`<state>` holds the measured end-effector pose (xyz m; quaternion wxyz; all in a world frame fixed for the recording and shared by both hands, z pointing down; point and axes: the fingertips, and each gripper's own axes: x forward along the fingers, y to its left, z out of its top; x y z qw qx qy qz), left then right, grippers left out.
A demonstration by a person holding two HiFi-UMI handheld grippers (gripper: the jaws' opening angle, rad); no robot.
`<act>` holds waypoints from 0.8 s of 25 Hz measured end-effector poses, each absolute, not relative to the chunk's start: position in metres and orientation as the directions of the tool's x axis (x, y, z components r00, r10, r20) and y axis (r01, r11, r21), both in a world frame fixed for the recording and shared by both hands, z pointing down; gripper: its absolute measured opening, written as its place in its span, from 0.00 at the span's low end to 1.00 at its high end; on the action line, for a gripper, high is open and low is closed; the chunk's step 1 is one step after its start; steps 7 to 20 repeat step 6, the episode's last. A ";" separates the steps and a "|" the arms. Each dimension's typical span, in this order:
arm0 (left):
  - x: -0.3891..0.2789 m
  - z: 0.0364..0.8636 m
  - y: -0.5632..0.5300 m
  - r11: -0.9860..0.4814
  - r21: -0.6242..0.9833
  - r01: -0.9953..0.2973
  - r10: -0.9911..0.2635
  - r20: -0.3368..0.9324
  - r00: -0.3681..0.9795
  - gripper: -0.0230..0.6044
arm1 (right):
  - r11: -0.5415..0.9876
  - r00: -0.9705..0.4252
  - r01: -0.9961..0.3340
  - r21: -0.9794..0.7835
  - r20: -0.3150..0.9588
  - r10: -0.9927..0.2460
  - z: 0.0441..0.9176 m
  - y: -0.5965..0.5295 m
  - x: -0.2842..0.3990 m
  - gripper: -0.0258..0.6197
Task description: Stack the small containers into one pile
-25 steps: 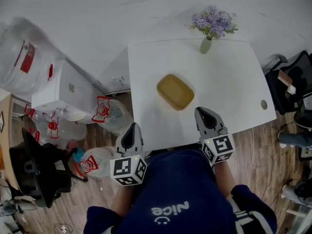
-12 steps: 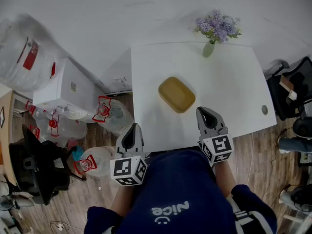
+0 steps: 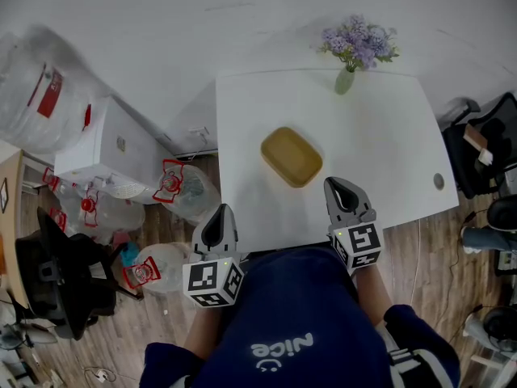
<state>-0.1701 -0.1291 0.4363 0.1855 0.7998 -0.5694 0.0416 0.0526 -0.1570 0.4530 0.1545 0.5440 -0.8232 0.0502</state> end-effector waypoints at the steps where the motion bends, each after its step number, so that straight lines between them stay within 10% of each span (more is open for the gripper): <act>1: -0.170 0.436 -0.129 -0.280 0.247 -0.928 -0.897 0.278 0.344 0.06 | 0.407 -0.363 -0.909 0.087 0.310 -0.879 0.453 -0.157 0.052 0.12; 20: -0.172 0.438 -0.129 -0.274 0.228 -0.934 -0.900 0.282 0.333 0.06 | 0.425 -0.376 -0.900 0.093 0.324 -0.868 0.458 -0.157 0.048 0.12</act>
